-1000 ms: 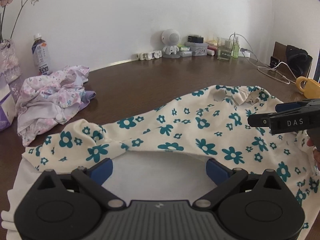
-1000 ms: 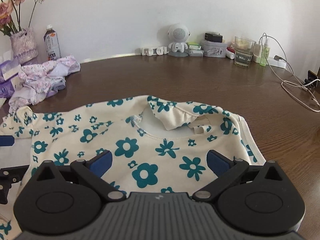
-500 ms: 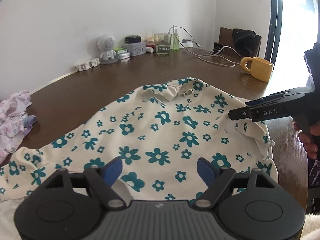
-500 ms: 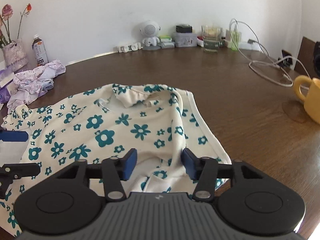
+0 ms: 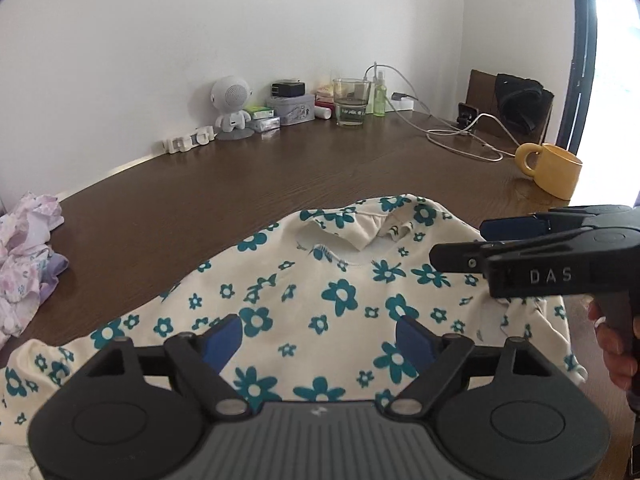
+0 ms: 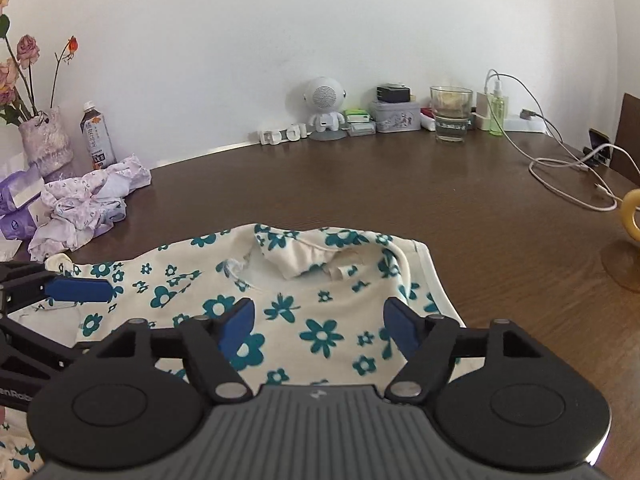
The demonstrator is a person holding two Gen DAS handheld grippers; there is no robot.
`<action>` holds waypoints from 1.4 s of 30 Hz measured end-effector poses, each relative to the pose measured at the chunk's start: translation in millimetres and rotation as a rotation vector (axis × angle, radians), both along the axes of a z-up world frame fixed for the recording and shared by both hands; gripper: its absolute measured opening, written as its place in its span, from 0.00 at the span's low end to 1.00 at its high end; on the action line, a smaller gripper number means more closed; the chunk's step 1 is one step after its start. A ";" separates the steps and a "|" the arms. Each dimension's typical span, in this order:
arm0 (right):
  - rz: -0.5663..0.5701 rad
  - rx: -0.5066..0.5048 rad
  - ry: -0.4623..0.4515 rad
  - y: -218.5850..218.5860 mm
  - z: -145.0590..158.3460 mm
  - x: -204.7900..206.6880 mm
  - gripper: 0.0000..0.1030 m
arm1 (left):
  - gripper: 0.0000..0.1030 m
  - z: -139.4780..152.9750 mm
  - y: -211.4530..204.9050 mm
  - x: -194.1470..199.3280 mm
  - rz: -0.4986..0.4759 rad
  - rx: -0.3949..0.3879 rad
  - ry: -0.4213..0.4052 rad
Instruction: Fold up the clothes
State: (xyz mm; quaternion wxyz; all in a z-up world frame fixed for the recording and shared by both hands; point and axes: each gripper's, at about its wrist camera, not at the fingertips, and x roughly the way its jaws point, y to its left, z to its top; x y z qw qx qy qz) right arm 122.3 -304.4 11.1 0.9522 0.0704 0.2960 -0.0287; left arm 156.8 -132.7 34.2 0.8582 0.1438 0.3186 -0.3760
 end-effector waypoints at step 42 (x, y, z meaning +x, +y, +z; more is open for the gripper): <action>0.059 -0.095 0.086 14.0 -37.3 101.8 0.80 | 1.00 -42.7 -14.1 86.6 0.139 -0.007 0.001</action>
